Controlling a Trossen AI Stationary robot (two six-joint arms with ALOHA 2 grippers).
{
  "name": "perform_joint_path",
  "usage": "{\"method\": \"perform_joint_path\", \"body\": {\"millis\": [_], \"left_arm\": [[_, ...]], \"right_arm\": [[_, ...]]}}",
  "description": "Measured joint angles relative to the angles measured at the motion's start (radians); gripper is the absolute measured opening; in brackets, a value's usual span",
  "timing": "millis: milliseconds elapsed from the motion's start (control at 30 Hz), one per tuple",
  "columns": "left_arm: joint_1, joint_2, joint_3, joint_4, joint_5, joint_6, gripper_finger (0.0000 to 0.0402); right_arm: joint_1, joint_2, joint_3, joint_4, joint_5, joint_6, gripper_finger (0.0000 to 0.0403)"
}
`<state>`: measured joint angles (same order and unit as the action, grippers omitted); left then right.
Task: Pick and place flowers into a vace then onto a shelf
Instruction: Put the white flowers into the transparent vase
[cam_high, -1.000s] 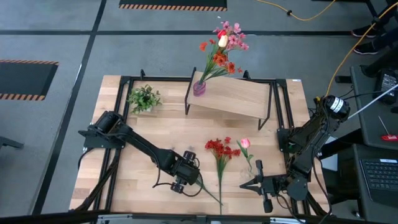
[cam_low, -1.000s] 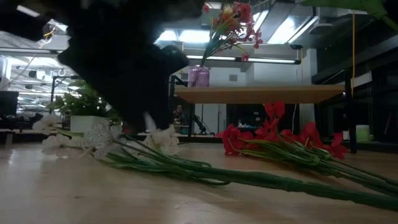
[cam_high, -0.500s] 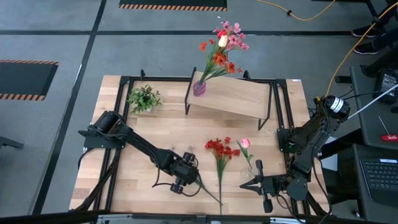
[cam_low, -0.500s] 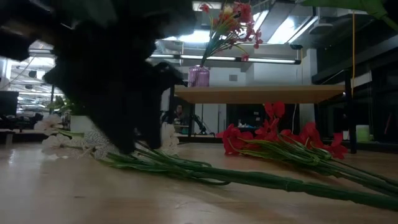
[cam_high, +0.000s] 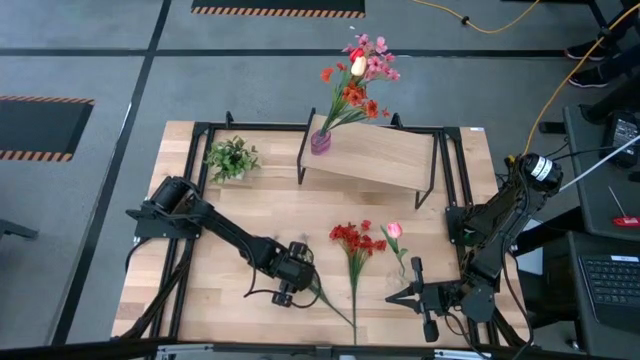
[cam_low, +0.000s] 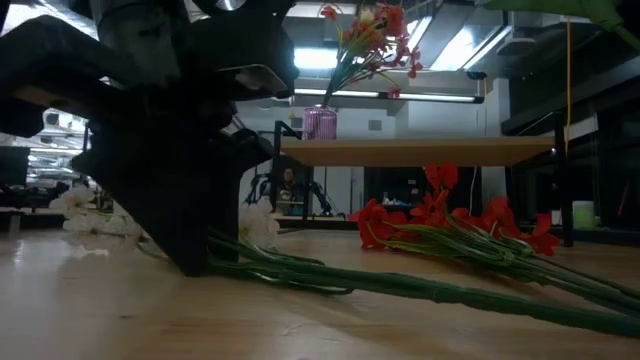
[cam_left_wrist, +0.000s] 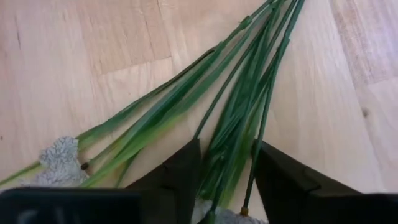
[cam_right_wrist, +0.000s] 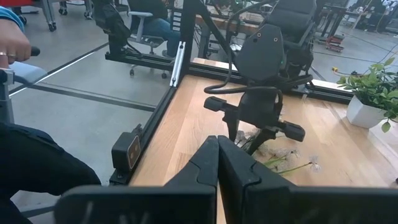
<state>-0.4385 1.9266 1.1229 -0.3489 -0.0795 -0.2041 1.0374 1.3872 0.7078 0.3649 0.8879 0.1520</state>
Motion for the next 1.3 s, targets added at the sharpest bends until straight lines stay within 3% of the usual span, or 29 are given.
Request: {"method": "perform_joint_path", "body": {"millis": [300, 633, 867, 1300], "left_arm": [[0.001, -0.003, -0.001, -0.018, 0.002, -0.003, 0.0012], [-0.007, -0.12, -0.008, -0.147, -0.013, 0.006, 0.0006], [-0.044, -0.225, -0.007, -0.236, -0.147, 0.093, 0.0004], [-0.071, -0.293, -0.005, -0.259, -0.318, 0.243, 0.0004]], "right_arm": [[0.0, 0.0, 0.0, 0.001, 0.0, 0.0, 0.0005], [0.0, 0.0, 0.0, 0.007, 0.0, -0.001, 0.0005], [0.0, 0.0, 0.0, 0.101, 0.001, -0.009, 0.0005], [-0.049, 0.0, 0.014, 0.265, -0.018, -0.134, 0.0005]]}}
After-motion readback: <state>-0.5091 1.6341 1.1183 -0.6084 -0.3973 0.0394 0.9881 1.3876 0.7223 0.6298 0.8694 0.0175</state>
